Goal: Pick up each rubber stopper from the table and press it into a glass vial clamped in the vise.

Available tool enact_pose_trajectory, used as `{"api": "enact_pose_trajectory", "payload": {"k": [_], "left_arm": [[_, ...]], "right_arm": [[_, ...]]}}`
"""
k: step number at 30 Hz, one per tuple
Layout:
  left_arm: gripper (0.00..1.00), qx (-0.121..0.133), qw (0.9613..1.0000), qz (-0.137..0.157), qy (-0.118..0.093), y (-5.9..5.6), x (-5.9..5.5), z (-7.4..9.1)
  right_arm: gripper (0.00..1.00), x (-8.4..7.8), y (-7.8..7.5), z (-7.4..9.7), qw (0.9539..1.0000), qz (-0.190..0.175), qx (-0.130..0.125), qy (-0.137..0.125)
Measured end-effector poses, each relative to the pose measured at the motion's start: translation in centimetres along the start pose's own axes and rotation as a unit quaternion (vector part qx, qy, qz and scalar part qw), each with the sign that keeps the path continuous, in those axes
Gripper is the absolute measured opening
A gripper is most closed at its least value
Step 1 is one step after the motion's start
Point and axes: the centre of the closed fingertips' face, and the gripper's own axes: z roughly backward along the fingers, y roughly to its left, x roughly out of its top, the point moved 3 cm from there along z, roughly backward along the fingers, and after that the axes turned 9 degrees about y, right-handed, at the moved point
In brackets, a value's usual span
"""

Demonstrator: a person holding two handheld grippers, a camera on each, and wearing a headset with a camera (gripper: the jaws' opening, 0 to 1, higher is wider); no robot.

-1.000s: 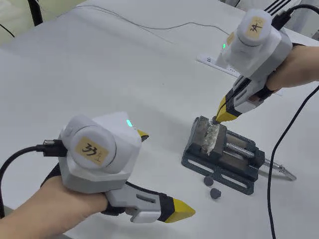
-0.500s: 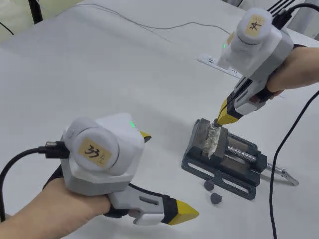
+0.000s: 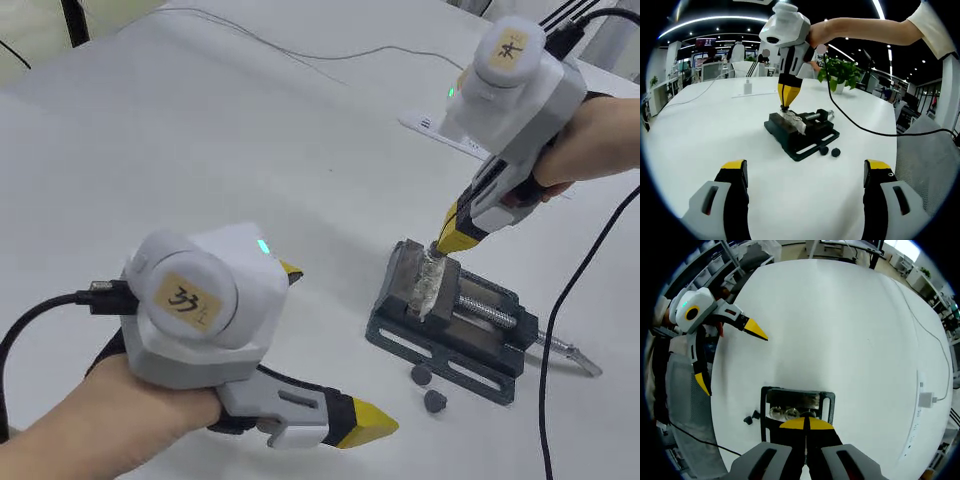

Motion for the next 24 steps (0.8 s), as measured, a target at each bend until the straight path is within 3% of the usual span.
{"api": "enact_pose_trajectory", "payload": {"k": [1, 6, 10, 19, 24], "left_arm": [[0.96, -0.001, 1.0000, 0.001, -0.002, 0.0, 0.2, 0.1], [0.96, 0.002, 1.0000, -0.004, -0.006, -0.4, 0.8, 0.7], [0.96, 0.002, 0.9999, -0.011, -0.010, -0.8, 1.7, 1.1], [0.96, 0.005, 0.9995, -0.029, -0.012, -1.7, 3.1, 1.7], [0.96, 0.008, 0.9994, -0.030, -0.014, -1.8, 3.3, 1.9]], "right_arm": [[0.00, 0.0, 0.0, 0.0, 0.9999, -0.016, 0.000, -0.005], [0.00, 0.2, -0.1, 0.0, 0.9998, -0.002, -0.013, 0.013], [0.00, 0.1, 0.0, 0.0, 0.9998, -0.005, -0.016, 0.008], [0.00, -0.4, -0.3, 0.0, 0.9986, -0.017, -0.030, -0.040], [0.00, -0.8, 0.1, 0.1, 0.9952, -0.027, -0.049, -0.081]]}}
